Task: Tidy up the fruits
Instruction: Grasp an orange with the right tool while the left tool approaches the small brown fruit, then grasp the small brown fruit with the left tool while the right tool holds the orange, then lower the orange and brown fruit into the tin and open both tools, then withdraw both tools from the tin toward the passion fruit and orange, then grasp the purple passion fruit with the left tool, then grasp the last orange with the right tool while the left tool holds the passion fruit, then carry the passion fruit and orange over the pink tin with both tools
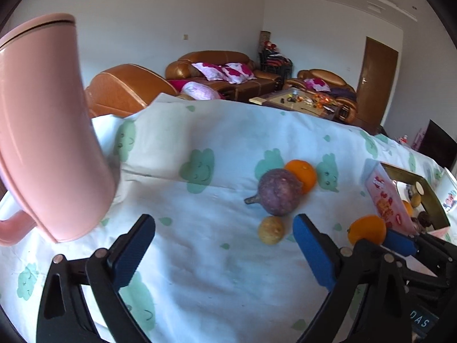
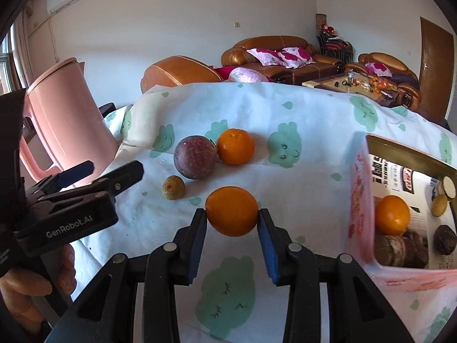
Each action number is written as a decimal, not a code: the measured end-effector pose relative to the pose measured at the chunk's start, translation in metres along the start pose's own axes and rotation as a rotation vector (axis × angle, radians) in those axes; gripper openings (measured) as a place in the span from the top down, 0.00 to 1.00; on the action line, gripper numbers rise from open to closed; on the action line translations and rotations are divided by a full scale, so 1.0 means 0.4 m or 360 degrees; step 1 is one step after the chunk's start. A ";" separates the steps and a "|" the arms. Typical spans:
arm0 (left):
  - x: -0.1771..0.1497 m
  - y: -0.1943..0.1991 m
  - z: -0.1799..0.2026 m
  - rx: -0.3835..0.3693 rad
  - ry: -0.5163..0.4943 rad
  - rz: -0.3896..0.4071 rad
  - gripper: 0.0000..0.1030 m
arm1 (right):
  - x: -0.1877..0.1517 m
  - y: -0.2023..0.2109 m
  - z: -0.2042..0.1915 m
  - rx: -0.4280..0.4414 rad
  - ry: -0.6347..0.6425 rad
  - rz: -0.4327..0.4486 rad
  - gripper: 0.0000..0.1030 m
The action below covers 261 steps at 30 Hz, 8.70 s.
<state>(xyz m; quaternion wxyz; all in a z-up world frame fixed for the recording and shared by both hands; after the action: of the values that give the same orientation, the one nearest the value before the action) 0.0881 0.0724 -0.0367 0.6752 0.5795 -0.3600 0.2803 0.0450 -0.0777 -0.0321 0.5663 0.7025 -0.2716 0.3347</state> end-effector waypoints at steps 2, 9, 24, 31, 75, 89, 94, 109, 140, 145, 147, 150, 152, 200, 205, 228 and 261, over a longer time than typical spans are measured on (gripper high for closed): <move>-0.005 -0.013 0.040 -0.0041 -0.0092 -0.0041 0.16 | -0.006 0.035 0.015 -0.0012 0.0006 0.0040 0.62; -0.008 -0.096 0.106 -0.0095 -0.0169 -0.0249 0.44 | -0.011 0.082 0.047 -0.0008 -0.0008 0.0104 0.62; 0.021 0.010 0.011 0.0000 0.0128 0.0124 0.74 | -0.010 0.122 0.055 0.0014 -0.0024 0.0221 0.62; 0.031 0.069 0.020 0.0058 0.0190 0.0332 0.74 | 0.010 0.170 0.050 -0.0060 0.0061 0.0354 0.62; 0.008 0.007 0.703 -0.0422 -0.0334 0.0150 0.74 | -0.036 0.260 0.522 -0.0479 -0.0026 0.0252 0.62; 0.002 -0.039 0.681 -0.0428 -0.0221 -0.0009 0.71 | -0.060 0.201 0.527 -0.0333 -0.0057 0.0089 0.62; 0.009 -0.024 0.652 -0.0311 -0.0147 0.0063 0.42 | -0.063 0.196 0.538 -0.0214 -0.0123 0.0071 0.62; 0.023 0.074 0.582 -0.0251 -0.0088 0.0362 0.00 | -0.043 0.255 0.490 -0.0522 0.0136 0.0305 0.22; -0.013 0.086 0.415 0.0021 -0.0020 0.0302 0.00 | -0.061 0.332 0.514 -0.0660 -0.0376 0.0553 0.22; -0.014 0.084 0.383 0.0038 -0.0013 0.0276 0.00 | -0.051 0.291 0.437 -0.0589 -0.0337 0.0505 0.22; -0.013 0.082 0.363 0.0044 0.0000 0.0263 0.00 | -0.046 0.272 0.404 -0.0540 -0.0341 0.0488 0.22; -0.010 0.076 0.327 0.0059 0.0032 0.0248 0.00 | -0.036 0.239 0.358 -0.0482 -0.0340 0.0458 0.22; -0.009 0.073 0.300 0.0072 0.0060 0.0241 0.00 | -0.028 0.221 0.329 -0.0458 -0.0329 0.0449 0.22; 0.063 -0.213 0.093 0.0165 0.0036 -0.0283 0.13 | 0.059 0.028 0.152 -0.0336 -0.0396 0.0367 0.22; 0.068 -0.232 0.087 0.0052 0.0114 -0.0323 0.28 | 0.061 0.023 0.136 -0.0334 -0.0341 0.0352 0.22; 0.030 -0.127 -0.081 0.0139 0.0328 -0.0173 0.51 | 0.136 -0.173 0.019 -0.0185 -0.0184 0.0026 0.22; 0.029 -0.033 -0.029 0.0332 0.0149 0.0033 0.51 | 0.057 -0.015 -0.075 -0.0314 0.0160 0.0279 0.52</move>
<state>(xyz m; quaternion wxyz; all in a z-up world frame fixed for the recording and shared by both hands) 0.1072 0.0810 -0.0360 0.6243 0.6292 -0.3028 0.3501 0.0588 -0.0472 -0.0141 0.6140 0.5995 -0.3348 0.3893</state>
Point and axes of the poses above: each gripper's, at about its wrist camera, not at the fingertips, and y roughly against the way its jaws point, z to its right, x to its top, the point moved 3 cm from there along -y, roughly the way its jaws point, and after that the axes turned 4 degrees about z, right-handed, at the moved point
